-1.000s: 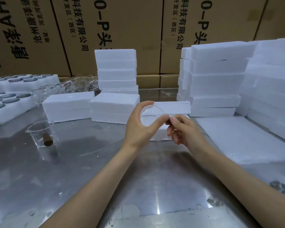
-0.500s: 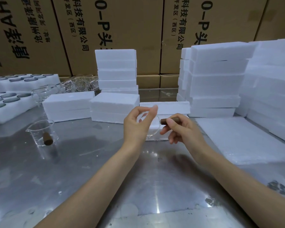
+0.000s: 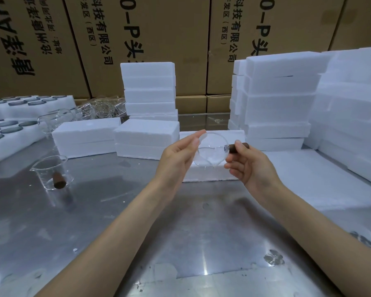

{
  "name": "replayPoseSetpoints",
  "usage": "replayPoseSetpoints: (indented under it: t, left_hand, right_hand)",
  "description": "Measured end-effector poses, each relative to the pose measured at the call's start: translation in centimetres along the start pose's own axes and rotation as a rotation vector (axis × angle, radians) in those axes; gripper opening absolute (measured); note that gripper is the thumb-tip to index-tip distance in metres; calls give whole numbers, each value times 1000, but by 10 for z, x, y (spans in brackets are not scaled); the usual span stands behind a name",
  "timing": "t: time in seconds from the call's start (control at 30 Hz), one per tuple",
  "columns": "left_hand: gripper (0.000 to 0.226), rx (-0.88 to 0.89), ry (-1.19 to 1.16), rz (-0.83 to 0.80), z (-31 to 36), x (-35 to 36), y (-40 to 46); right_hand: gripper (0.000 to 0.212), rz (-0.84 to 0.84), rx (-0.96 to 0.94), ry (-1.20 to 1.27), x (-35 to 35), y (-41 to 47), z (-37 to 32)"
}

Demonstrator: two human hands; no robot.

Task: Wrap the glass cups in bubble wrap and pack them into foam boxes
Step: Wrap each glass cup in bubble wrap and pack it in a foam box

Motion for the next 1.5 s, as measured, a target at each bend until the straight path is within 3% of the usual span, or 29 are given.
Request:
replayPoseSetpoints:
  t: [0.13, 0.27, 0.53, 0.67, 0.83, 1.03, 1.13, 1.23, 1.37, 1.5]
  left_hand:
    - [50, 43, 94, -97, 3, 4, -2]
    - [63, 107, 220, -50, 5, 4, -4]
    - [55, 216, 357, 227, 9, -1, -7]
    - [34, 197, 307, 323, 12, -8, -8]
    - [13, 197, 301, 307, 14, -5, -8]
    - [13, 91, 175, 166, 12, 1, -2]
    - [43, 155, 296, -22, 14, 11, -6]
    - [80, 226, 477, -62, 11, 14, -8]
    - [81, 232, 477, 49, 12, 10, -7]
    - [71, 121, 369, 152, 11, 4, -6]
  right_hand:
    - [21, 10, 68, 81, -2, 2, 6]
    - [20, -16, 71, 81, 0, 2, 8]
    - [18, -120, -92, -188, 16, -5, 5]
    - [18, -163, -142, -260, 23, -9, 5]
    - [18, -157, -144, -268, 22, -8, 5]
    - [22, -77, -100, -187, 14, -3, 2]
    - [25, -40, -2, -15, 7, 0, 3]
    - [28, -13, 104, 103, 4, 1, 7]
    - [31, 11, 101, 49, 2, 2, 7]
    - [18, -3, -237, -266, 5, 1, -17]
Point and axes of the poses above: each hand's wrist, its own y-axis towards the middle knuckle, its own x-axis out of the palm, z = x × y, the point moved 7 cm from there along y, towards the middle knuckle, and after that the axes turned 6 degrees about z, right-handed, at the moved point
